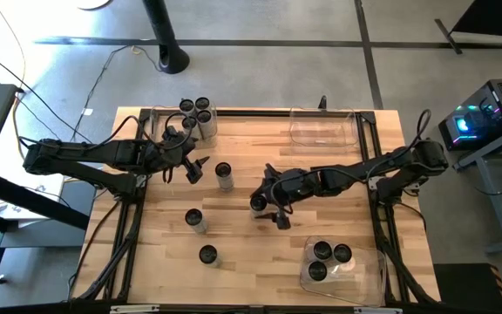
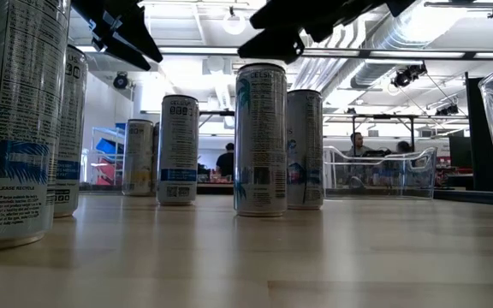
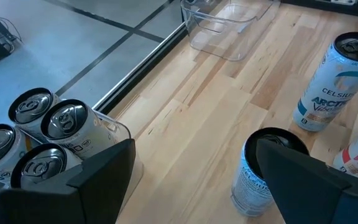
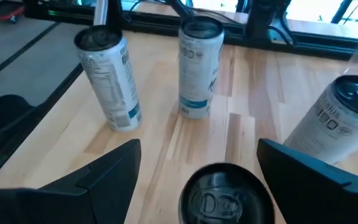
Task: Sort soda cans
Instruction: Put the white-pink soda can into the bottom right transparent bin
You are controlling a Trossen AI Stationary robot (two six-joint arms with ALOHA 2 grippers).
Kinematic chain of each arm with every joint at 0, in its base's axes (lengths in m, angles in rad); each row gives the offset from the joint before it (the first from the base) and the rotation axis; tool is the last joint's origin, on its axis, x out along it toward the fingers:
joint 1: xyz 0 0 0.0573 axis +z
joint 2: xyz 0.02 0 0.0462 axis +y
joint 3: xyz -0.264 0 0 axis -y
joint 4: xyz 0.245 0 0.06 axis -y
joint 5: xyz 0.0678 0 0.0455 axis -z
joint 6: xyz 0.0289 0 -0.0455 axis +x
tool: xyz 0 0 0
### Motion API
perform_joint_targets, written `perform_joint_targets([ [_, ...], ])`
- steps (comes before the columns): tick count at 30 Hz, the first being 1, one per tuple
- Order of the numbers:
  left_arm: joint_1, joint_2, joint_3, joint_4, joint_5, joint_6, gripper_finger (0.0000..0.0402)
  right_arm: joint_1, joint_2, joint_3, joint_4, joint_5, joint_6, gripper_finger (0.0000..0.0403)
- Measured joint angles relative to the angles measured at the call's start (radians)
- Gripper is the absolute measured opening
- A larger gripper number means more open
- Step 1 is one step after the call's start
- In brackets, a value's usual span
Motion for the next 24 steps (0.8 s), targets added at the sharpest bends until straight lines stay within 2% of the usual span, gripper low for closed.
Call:
perform_joint_targets([
  [9, 0.0, 0.0, 0.0, -0.003, 0.0, 0.0, 0.033, -0.002, 0.042, 0.0, -0.031, 0.09, -0.003, 0.0317],
  [17, 0.0, 0.0, 0.0, -0.007, 0.0, 0.0, 0.033, -0.002, 0.096, 0.002, -0.044, 0.096, -0.051, 0.0312],
  [19, 0.0, 0.0, 0.0, -0.007, 0.0, 0.0, 0.033, -0.002, 0.096, 0.002, -0.036, 0.093, -0.04, 0.0298],
  [23, 0.0, 0.0, 0.0, -0.008, 0.0, 0.0, 0.033, 0.01, 0.096, 0.011, -0.043, 0.095, -0.024, 0.0239],
  [24, 0.0, 0.0, 0.0, -0.009, 0.0, 0.0, 0.033, 0.016, 0.096, 0.019, -0.057, 0.096, -0.017, 0.0238],
])
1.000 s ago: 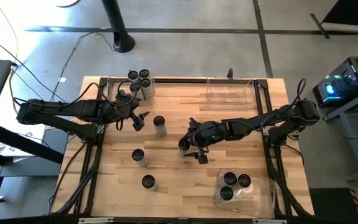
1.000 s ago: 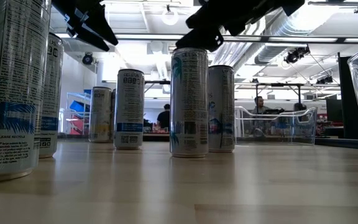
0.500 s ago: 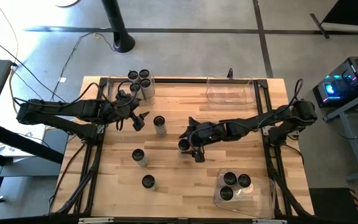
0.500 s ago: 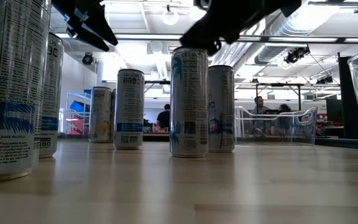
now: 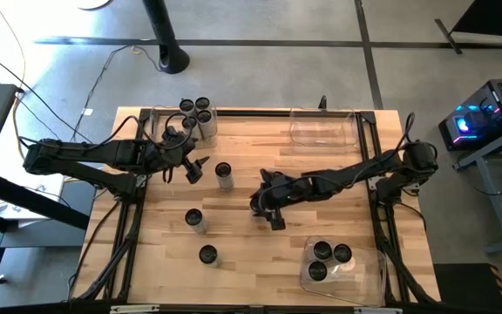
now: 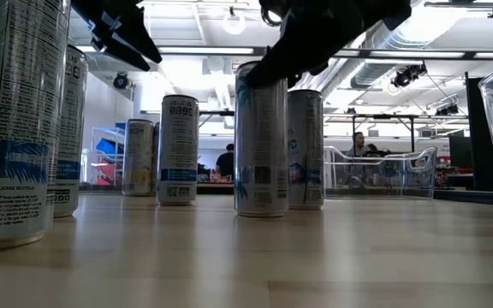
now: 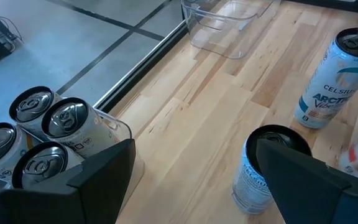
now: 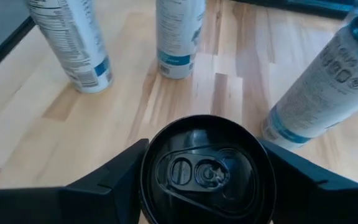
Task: Sort soda cans
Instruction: Put the white-pink soda can into the bottom right transparent bin
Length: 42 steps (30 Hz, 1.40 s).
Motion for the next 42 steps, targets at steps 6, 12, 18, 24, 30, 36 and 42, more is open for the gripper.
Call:
perform_joint_targets([
  [6, 0.0, 0.0, 0.0, -0.003, 0.0, 0.0, 0.033, 0.098, -0.045, 0.119, -0.206, 0.118, 0.026, 0.0238],
  [12, 0.0, 0.0, 0.0, -0.018, 0.0, -0.003, 0.033, 0.331, -0.173, 0.343, -0.49, 0.339, 0.08, 0.0238],
  [18, 0.0, 0.0, 0.0, -0.028, 0.001, -0.018, 0.033, 0.651, -0.25, 0.564, -0.726, 0.499, 0.316, 0.0238],
  [24, 0.0, 0.0, 0.0, -0.028, 0.003, -0.019, 0.033, 0.942, -0.247, 0.576, -0.783, 0.663, 0.613, 0.0238],
  [30, 0.0, 0.0, 0.0, -0.028, 0.003, -0.019, 0.033, 1.11, -0.21, 0.447, -0.81, 0.861, 0.99, 0.0238],
  [36, 0.0, 0.0, 0.0, -0.028, 0.004, -0.019, 0.033, 1.164, -0.159, 0.323, -0.845, 0.93, 1.27, 0.0238],
  [42, 0.0, 0.0, 0.0, -0.023, 0.003, -0.045, 0.033, 1.14, -0.127, 0.235, -0.857, 0.936, 1.293, 0.0238],
])
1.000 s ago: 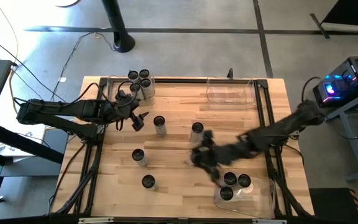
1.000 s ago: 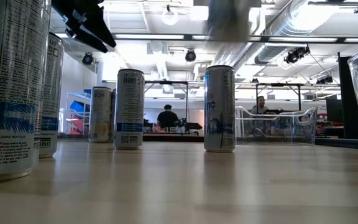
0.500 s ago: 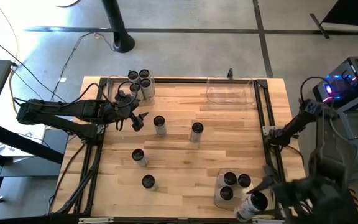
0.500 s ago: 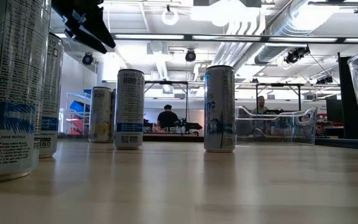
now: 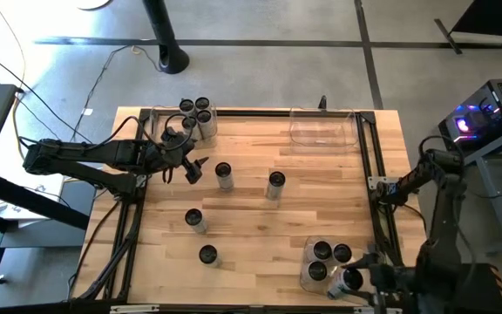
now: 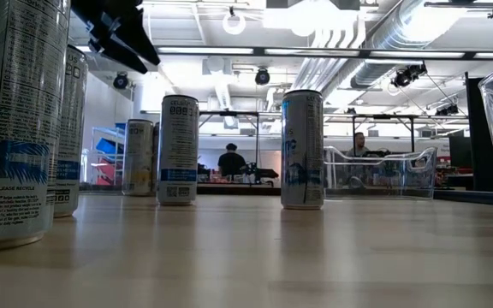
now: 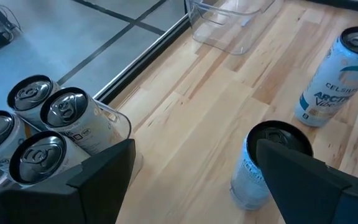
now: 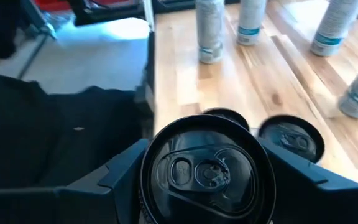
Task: Sort soda cans
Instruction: Put the white-pink soda can into the bottom right transparent bin
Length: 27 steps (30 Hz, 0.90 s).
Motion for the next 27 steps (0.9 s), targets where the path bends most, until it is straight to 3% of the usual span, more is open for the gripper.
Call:
perform_joint_targets([
  [7, 0.0, 0.0, 0.0, 0.005, -0.002, -0.035, 0.033, -0.032, 0.003, -0.101, 0.058, -0.053, -0.002, 0.0238],
  [14, 0.0, 0.0, 0.0, 0.03, -0.003, -0.036, 0.033, -0.04, 0.003, -0.194, 0.201, -0.05, -0.116, 0.0238],
  [23, 0.0, 0.0, 0.0, 0.033, -0.005, -0.061, 0.033, -0.049, -0.002, -0.296, 0.332, -0.005, -0.141, 0.0238],
  [27, 0.0, 0.0, 0.0, 0.034, -0.005, -0.061, 0.033, -0.056, 0.0, -0.304, 0.36, 0.027, -0.149, 0.0284],
])
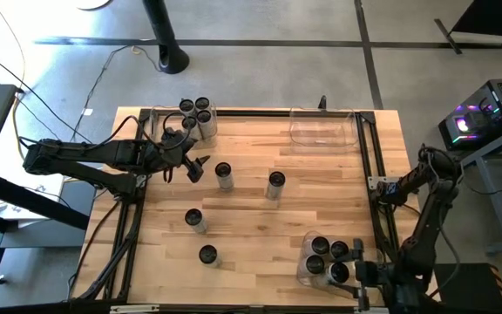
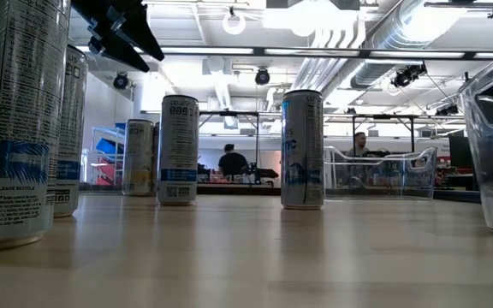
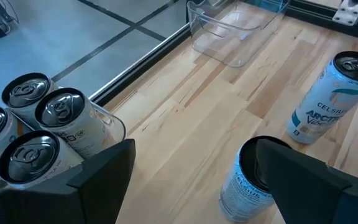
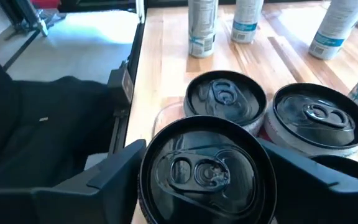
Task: Sort soda cans
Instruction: Put the white-pink soda can into the bottom right transparent bin, then put the white-blue soda can into the top right transparent bin
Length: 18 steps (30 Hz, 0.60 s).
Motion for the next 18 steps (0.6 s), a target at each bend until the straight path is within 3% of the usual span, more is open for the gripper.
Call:
perform_joint_targets([
  [4, 0.0, 0.0, 0.0, 0.0, 0.0, -0.009, 0.033, -0.006, 0.001, 0.002, 0.015, 0.0, -0.031, 0.0317],
  [18, 0.0, 0.0, 0.0, 0.016, 0.001, -0.017, 0.033, -0.006, -0.01, 0.0, 0.04, -0.003, -0.121, 0.0326],
])
